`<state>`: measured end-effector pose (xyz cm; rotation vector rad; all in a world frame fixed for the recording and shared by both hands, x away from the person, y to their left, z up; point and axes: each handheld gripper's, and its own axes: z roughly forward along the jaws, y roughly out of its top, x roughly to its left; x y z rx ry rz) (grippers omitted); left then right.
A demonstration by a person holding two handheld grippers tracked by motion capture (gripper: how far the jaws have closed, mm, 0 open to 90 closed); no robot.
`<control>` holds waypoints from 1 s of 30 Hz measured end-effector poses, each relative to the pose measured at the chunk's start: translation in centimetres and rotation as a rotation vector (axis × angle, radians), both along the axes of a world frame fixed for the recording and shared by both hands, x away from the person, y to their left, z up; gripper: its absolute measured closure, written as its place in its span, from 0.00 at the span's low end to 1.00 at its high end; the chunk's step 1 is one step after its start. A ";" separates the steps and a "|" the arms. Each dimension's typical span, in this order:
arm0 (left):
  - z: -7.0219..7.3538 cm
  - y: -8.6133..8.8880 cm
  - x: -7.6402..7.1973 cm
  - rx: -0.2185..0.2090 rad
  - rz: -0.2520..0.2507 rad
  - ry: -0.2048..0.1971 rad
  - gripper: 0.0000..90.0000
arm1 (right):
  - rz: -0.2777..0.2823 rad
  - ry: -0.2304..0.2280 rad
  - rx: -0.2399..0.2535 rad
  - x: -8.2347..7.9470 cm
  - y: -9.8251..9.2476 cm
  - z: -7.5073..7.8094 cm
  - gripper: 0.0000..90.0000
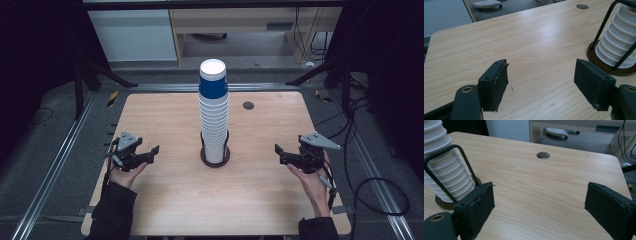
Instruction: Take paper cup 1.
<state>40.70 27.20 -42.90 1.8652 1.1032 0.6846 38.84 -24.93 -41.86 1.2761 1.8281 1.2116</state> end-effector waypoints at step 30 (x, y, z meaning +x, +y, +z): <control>-0.9 -0.3 0.5 -0.037 -0.053 0.075 0.22 | 0.212 -0.189 0.078 -0.9 4.7 8.6 0.10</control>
